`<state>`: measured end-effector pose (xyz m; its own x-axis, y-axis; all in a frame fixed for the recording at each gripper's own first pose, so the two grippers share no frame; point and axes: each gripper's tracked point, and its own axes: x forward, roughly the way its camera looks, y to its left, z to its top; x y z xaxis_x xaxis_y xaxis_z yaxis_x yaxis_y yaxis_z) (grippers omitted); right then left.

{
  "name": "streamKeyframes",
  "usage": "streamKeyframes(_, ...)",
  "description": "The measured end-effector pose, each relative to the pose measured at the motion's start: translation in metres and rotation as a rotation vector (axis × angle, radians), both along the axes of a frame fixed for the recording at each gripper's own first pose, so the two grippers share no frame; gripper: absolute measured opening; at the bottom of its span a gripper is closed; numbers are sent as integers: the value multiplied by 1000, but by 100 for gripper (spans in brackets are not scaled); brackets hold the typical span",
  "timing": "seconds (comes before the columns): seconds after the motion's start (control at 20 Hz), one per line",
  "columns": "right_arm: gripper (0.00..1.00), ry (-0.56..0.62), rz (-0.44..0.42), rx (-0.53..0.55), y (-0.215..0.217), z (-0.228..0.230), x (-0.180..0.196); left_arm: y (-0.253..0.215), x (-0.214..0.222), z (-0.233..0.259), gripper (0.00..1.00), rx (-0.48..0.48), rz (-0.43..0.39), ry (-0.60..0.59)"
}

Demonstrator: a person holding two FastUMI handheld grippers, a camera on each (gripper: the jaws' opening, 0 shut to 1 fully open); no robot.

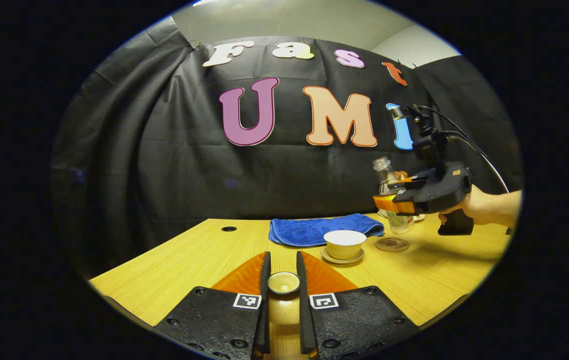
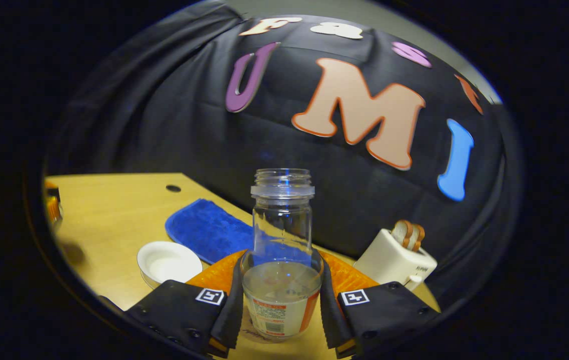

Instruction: Open the teacup lid with one hand, grasp the water bottle and pour water into the teacup with the other hand; after pouring, place the water bottle on the coaster and then close the teacup lid.

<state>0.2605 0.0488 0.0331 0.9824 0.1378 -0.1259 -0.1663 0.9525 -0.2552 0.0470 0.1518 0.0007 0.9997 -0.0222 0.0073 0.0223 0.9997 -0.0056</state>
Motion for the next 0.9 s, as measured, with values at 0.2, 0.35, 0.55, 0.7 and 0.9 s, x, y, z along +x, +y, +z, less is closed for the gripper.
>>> streamKeyframes(0.2, 67, -21, -97, 228, -35, -11, 0, 0, 0, 0, 20, -1, 0, 1)
streamKeyframes(0.35, 69, -32, -124, 370, -43, -21, 4, -1, 0, 0, 21, -1, -1, 1)
streamKeyframes(0.55, 69, -36, -128, 342, -44, -33, 7, -1, 0, 0, 20, -2, -1, 2)
streamKeyframes(0.7, 68, -50, -108, 334, -36, -33, 9, -1, 0, -1, 20, -2, 0, 3)
streamKeyframes(0.9, 69, -78, -95, 264, -29, -38, 7, -2, 0, 0, 21, -3, -3, 3)
